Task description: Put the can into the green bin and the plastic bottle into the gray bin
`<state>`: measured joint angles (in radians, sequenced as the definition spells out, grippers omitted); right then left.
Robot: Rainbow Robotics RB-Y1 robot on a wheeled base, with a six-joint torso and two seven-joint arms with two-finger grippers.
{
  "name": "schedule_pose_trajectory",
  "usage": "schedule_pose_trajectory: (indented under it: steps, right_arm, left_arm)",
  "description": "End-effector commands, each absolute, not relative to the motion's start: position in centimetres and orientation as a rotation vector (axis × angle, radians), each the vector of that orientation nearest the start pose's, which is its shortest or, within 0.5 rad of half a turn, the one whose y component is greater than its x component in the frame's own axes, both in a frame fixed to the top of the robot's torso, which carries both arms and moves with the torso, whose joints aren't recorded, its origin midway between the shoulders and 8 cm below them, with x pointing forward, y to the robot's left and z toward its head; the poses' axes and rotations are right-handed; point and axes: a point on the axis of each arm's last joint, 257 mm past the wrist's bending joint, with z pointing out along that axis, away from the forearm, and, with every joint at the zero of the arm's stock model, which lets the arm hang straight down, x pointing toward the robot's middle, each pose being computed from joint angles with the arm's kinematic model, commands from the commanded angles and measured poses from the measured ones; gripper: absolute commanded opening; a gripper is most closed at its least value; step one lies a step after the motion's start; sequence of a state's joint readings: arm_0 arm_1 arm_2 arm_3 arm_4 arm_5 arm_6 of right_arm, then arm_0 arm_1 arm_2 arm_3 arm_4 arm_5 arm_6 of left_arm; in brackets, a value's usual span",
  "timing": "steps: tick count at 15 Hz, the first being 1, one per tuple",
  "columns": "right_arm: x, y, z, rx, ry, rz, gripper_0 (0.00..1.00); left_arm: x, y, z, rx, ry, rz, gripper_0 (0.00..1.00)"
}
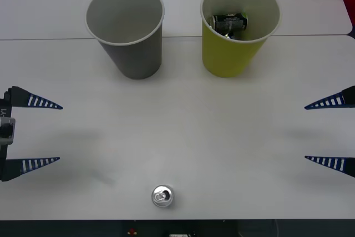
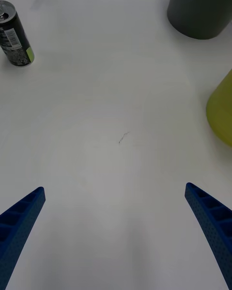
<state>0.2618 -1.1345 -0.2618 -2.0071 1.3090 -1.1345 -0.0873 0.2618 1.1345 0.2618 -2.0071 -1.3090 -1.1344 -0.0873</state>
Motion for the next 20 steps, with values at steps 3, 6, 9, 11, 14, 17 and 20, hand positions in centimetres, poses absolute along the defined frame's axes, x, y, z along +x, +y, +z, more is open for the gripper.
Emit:
schedule_pose_trajectory:
  steps: [3, 6, 9, 11, 14, 17, 20]
  right_arm:
    - [34.1, -28.6, -16.7, -1.634, 1.596, 0.209, 1.0]
    - [34.1, -28.6, -16.7, -1.634, 1.596, 0.209, 1.0]
    - [34.1, -28.6, -16.7, -1.634, 1.596, 0.209, 1.0]
    - [34.1, -28.6, -16.7, -1.634, 1.596, 0.209, 1.0]
    - [34.1, -28.6, -16.7, -1.634, 1.596, 0.209, 1.0]
    - [34.1, -28.6, -16.7, -1.634, 1.596, 0.209, 1.0]
    - [34.1, -28.6, -16.7, -1.634, 1.596, 0.209, 1.0]
  left_arm:
    - [34.1, 28.9, -16.5, 1.721, 1.457, -0.125, 1.0]
    - [33.8, 29.5, -16.7, 1.724, 1.479, -0.133, 1.0]
    - [33.5, 30.3, -17.6, 1.729, 1.446, -0.167, 1.0]
    - [32.7, 30.1, -18.9, 1.714, 1.431, -0.251, 1.0]
    - [31.7, 29.0, -20.8, 1.686, 1.403, -0.389, 1.0]
    - [30.6, 28.0, -22.6, 1.657, 1.388, -0.52, 1.0]
    - [30.3, 27.0, -23.8, 1.611, 1.384, -0.61, 1.0]
